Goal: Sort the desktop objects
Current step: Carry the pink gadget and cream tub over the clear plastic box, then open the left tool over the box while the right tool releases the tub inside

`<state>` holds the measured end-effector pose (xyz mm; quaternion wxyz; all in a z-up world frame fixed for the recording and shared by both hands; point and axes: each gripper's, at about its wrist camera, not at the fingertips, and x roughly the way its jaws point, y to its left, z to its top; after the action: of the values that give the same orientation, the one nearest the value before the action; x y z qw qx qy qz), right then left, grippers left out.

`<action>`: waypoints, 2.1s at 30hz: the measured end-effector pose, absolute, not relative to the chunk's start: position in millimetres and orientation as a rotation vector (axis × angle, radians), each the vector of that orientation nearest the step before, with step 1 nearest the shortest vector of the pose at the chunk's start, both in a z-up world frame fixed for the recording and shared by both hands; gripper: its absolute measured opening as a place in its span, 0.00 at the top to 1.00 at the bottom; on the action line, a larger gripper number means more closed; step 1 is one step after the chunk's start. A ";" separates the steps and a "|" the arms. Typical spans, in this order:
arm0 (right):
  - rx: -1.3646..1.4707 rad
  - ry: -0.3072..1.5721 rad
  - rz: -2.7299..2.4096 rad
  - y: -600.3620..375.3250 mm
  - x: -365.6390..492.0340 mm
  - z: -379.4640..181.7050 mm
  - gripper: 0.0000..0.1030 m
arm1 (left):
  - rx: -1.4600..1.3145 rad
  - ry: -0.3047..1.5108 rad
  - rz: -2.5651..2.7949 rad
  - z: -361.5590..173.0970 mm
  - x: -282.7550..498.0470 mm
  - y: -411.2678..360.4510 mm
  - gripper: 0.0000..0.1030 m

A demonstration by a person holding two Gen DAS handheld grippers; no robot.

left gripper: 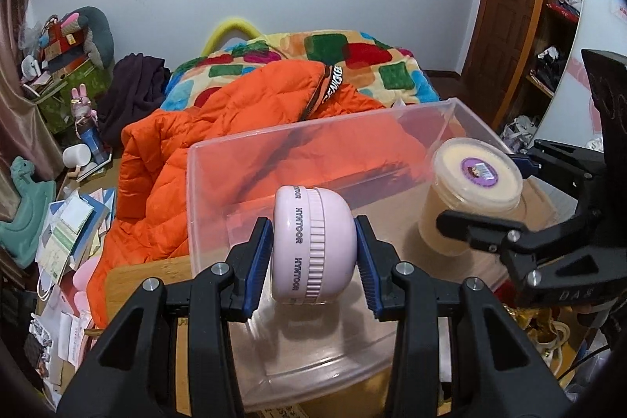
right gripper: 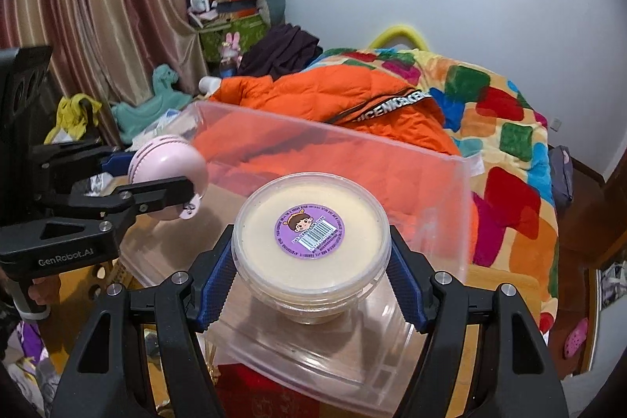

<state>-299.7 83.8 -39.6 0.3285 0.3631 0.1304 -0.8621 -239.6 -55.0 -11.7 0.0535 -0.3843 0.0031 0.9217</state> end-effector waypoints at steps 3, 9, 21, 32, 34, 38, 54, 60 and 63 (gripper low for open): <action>0.961 0.356 -2.259 79.3 -301.8 -43.6 0.35 | -1.175 0.031 2.804 -16.0 -241.2 -54.1 0.60; 0.978 0.388 -2.257 71.4 -304.8 -46.7 0.35 | -1.180 0.057 2.796 -22.7 -242.7 -50.7 0.60; 1.005 0.443 -2.239 61.2 -303.4 -52.3 0.34 | -1.172 0.113 2.813 -25.8 -242.8 -44.3 0.60; 0.912 0.542 -2.284 55.9 -284.7 -41.1 0.25 | -1.104 0.173 2.860 -14.0 -230.0 -40.7 0.57; 0.885 0.547 -2.302 57.5 -278.8 -35.0 0.23 | -1.095 0.153 2.864 -10.8 -227.0 -43.1 0.55; 0.861 0.515 -2.328 64.4 -273.1 -23.3 0.21 | -1.065 0.129 2.881 -1.0 -218.4 -46.8 0.50; 0.676 0.441 -2.439 99.7 -209.7 23.8 0.07 | -0.898 0.104 2.986 40.7 -154.8 -52.8 0.21; 0.535 0.440 -2.492 116.0 -176.0 34.7 0.00 | -0.861 0.053 3.045 44.3 -129.0 -66.3 0.09; 0.514 0.430 -2.500 119.8 -164.5 34.8 0.00 | -0.882 -0.015 3.045 39.6 -119.9 -74.5 0.08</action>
<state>-164.5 119.8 34.8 0.2729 0.1911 0.1597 -0.9292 -119.9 -74.5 39.6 -0.0143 -0.2783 -0.0046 0.9604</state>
